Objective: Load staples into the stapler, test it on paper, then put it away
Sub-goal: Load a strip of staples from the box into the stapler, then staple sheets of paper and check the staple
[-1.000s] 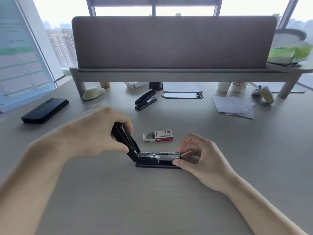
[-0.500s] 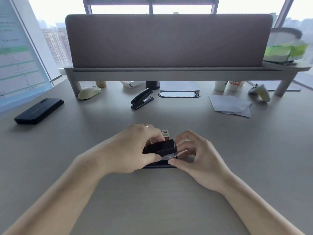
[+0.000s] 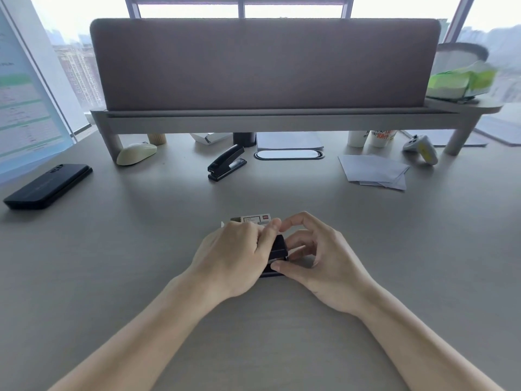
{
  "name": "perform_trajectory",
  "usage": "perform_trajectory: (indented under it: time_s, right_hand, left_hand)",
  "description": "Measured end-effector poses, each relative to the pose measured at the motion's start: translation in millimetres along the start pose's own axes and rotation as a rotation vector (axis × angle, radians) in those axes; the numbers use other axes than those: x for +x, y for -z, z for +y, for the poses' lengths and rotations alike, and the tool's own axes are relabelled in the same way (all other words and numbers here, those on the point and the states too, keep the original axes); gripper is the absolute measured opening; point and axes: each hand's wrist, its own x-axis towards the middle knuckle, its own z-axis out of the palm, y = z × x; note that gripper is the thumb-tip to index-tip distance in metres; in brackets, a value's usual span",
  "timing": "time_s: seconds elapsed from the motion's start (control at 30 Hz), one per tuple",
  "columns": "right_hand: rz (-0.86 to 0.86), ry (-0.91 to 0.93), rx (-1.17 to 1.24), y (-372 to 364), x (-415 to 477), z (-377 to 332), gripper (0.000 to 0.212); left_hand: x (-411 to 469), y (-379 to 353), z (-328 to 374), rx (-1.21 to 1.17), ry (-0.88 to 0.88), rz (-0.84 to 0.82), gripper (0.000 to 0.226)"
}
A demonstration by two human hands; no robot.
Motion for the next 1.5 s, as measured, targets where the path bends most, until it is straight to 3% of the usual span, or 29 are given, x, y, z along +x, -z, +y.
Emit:
perform_trajectory:
  time_s: [0.9, 1.03, 1.17, 1.23, 1.3, 1.4, 1.5]
  right_hand:
    - [-0.014, 0.016, -0.015, 1, 0, 3, 0.048]
    - [-0.052, 0.017, 0.017, 6, 1, 8, 0.058]
    - [-0.099, 0.022, 0.177, 19, 4, 10, 0.08]
    - [-0.042, 0.008, 0.293, 24, 5, 11, 0.079]
    - [0.123, -0.046, 0.396, 26, 10, 13, 0.061]
    - [0.431, -0.155, 0.494, 31, 21, 23, 0.024]
    - [0.605, -0.22, 0.521, 38, 31, 37, 0.023]
  left_hand:
    - [0, -3, -2, 0.065, -0.058, 0.032, 0.062]
    - [4, 1, -6, 0.036, -0.072, -0.022, 0.066]
    - [25, 26, 5, -0.04, -0.065, 0.001, 0.064]
    - [42, 38, 19, -0.044, -0.107, 0.054, 0.056]
    - [62, 38, 34, -0.028, -0.145, 0.038, 0.045]
    - [93, 15, 47, 0.048, -0.143, -0.112, 0.029]
    - [116, -14, 58, 0.125, -0.15, -0.263, 0.035]
